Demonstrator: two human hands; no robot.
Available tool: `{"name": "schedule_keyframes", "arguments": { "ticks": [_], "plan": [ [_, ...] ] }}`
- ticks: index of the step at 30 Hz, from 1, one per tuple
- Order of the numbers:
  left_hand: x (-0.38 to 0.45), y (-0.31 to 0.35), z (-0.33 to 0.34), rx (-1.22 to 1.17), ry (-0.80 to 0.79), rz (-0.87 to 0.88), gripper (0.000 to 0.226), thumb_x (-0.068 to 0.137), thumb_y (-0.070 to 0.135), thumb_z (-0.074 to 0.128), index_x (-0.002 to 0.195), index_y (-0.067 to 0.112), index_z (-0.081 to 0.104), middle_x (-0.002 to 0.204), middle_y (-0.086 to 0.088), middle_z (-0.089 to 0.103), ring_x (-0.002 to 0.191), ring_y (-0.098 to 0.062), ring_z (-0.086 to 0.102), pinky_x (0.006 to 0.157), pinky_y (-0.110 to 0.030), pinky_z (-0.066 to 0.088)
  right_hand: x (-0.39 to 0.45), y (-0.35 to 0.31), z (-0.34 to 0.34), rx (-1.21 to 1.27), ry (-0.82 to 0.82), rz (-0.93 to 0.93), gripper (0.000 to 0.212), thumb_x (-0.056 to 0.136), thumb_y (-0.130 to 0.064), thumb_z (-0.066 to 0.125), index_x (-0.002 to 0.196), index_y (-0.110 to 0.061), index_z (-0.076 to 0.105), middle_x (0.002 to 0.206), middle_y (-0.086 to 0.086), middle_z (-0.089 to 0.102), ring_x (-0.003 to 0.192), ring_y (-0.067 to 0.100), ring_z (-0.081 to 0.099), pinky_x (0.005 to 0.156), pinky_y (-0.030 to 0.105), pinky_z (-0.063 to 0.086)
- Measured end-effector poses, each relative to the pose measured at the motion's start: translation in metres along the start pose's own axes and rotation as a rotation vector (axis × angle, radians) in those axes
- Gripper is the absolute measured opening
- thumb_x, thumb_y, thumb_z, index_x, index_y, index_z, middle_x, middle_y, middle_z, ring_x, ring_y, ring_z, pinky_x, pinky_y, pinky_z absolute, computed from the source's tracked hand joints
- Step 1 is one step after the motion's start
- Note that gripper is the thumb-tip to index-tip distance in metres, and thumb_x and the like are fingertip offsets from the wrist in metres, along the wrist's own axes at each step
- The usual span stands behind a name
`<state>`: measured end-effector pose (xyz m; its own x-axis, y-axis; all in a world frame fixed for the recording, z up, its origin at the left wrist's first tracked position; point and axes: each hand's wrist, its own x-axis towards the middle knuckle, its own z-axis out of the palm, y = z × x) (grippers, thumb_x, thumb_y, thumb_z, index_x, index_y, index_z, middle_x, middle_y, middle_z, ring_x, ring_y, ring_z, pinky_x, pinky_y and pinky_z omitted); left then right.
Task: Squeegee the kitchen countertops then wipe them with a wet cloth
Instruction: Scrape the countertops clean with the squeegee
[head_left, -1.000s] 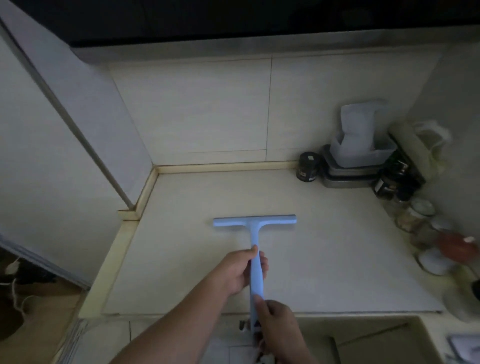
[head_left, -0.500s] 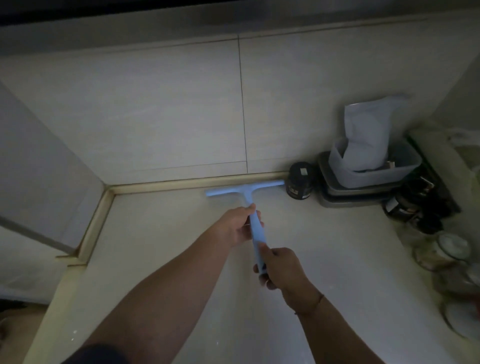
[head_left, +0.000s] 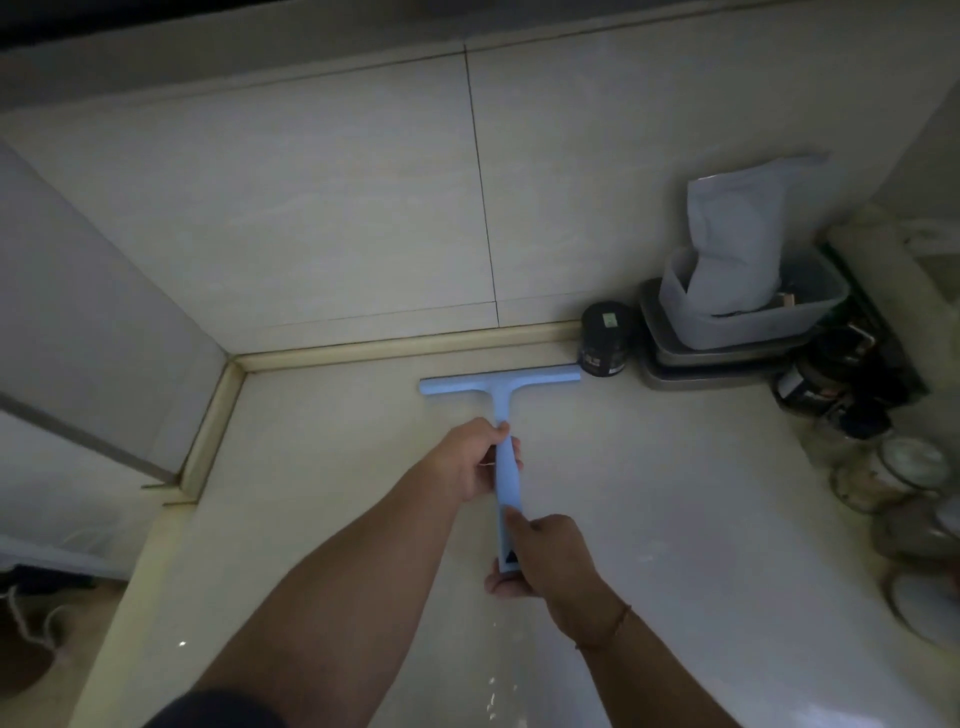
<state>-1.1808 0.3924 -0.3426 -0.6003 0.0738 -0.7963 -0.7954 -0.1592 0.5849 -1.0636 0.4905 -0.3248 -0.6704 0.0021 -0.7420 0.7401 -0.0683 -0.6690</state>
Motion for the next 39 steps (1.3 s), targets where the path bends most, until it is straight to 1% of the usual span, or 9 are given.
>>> {"name": "schedule_keyframes", "arguments": {
  "ticks": [4, 8, 18, 21, 26, 30, 34, 36, 39],
  "plan": [
    [-0.026, -0.044, -0.004, -0.001, 0.020, -0.011, 0.023, 0.096, 0.020, 0.058, 0.101, -0.003, 0.056, 0.076, -0.010, 0.060, 0.061, -0.022, 0.057, 0.053, -0.031, 0.053, -0.032, 0.039, 0.001, -0.029, -0.015, 0.031, 0.049, 0.096, -0.031, 0.057, 0.083, 0.016, 0.063, 0.063, 0.024, 0.068, 0.059, 0.037, 0.070, 0.064, 0.048, 0.060],
    [-0.057, -0.085, -0.011, -0.007, 0.024, -0.006, 0.021, 0.097, 0.019, 0.056, 0.100, -0.002, 0.054, 0.076, -0.011, 0.059, 0.060, -0.022, 0.056, 0.044, -0.025, 0.052, -0.064, 0.079, 0.001, -0.076, -0.021, 0.013, 0.050, 0.096, -0.033, 0.056, 0.073, 0.010, 0.065, 0.063, 0.022, 0.069, 0.059, 0.037, 0.070, 0.063, 0.049, 0.060],
    [-0.122, -0.173, -0.019, -0.011, 0.023, -0.045, 0.025, 0.096, 0.021, 0.057, 0.091, -0.004, 0.059, 0.075, -0.012, 0.061, 0.062, -0.024, 0.057, 0.058, -0.034, 0.053, -0.147, 0.154, -0.015, -0.269, -0.013, -0.110, 0.049, 0.096, -0.038, 0.054, 0.064, -0.003, 0.067, 0.066, 0.015, 0.071, 0.064, 0.032, 0.072, 0.064, 0.044, 0.060],
    [-0.136, -0.189, -0.019, -0.011, 0.027, -0.037, 0.026, 0.096, 0.021, 0.057, 0.088, -0.004, 0.059, 0.074, -0.012, 0.061, 0.060, -0.024, 0.058, 0.058, -0.034, 0.052, -0.167, 0.166, -0.020, -0.233, -0.018, -0.116, 0.051, 0.096, -0.039, 0.054, 0.072, 0.003, 0.070, 0.062, 0.014, 0.071, 0.057, 0.029, 0.071, 0.057, 0.040, 0.060],
    [-0.155, -0.205, -0.017, -0.061, 0.004, -0.009, 0.022, 0.097, 0.017, 0.055, 0.086, -0.002, 0.055, 0.072, -0.013, 0.058, 0.058, -0.025, 0.054, 0.064, -0.036, 0.052, -0.189, 0.175, -0.025, -0.212, -0.001, -0.101, 0.049, 0.093, -0.037, 0.059, 0.066, 0.004, 0.064, 0.059, 0.018, 0.069, 0.054, 0.033, 0.070, 0.052, 0.040, 0.059],
    [-0.164, -0.218, -0.019, -0.028, 0.013, -0.009, 0.024, 0.097, 0.019, 0.055, 0.089, -0.003, 0.058, 0.071, -0.012, 0.059, 0.059, -0.025, 0.056, 0.063, -0.035, 0.054, -0.200, 0.184, -0.029, -0.246, 0.027, -0.125, 0.048, 0.094, -0.032, 0.060, 0.059, -0.001, 0.064, 0.047, 0.005, 0.064, 0.044, 0.020, 0.066, 0.042, 0.025, 0.051],
    [-0.176, -0.233, -0.021, 0.013, 0.016, -0.019, 0.026, 0.097, 0.022, 0.054, 0.090, -0.003, 0.059, 0.072, -0.011, 0.061, 0.066, -0.025, 0.059, 0.060, -0.033, 0.055, -0.204, 0.200, -0.033, -0.448, 0.048, -0.163, 0.050, 0.093, -0.043, 0.056, 0.054, -0.013, 0.061, 0.055, -0.002, 0.065, 0.047, -0.001, 0.062, 0.058, 0.019, 0.054],
    [-0.182, -0.240, -0.022, 0.018, 0.018, -0.024, 0.026, 0.097, 0.022, 0.054, 0.090, -0.002, 0.060, 0.071, -0.011, 0.061, 0.065, -0.024, 0.059, 0.058, -0.032, 0.055, -0.206, 0.208, -0.034, -0.533, 0.059, -0.174, 0.051, 0.092, -0.046, 0.056, 0.054, -0.013, 0.060, 0.063, -0.001, 0.066, 0.049, -0.010, 0.056, 0.054, 0.012, 0.048],
    [-0.189, -0.251, -0.021, 0.016, 0.024, -0.033, 0.026, 0.097, 0.021, 0.054, 0.091, -0.003, 0.061, 0.071, -0.012, 0.061, 0.065, -0.024, 0.059, 0.061, -0.033, 0.055, -0.215, 0.214, -0.036, -0.550, 0.034, -0.156, 0.044, 0.090, -0.049, 0.057, 0.080, -0.009, 0.072, 0.079, 0.003, 0.070, 0.066, -0.002, 0.063, 0.062, 0.016, 0.049]
  ]
}}
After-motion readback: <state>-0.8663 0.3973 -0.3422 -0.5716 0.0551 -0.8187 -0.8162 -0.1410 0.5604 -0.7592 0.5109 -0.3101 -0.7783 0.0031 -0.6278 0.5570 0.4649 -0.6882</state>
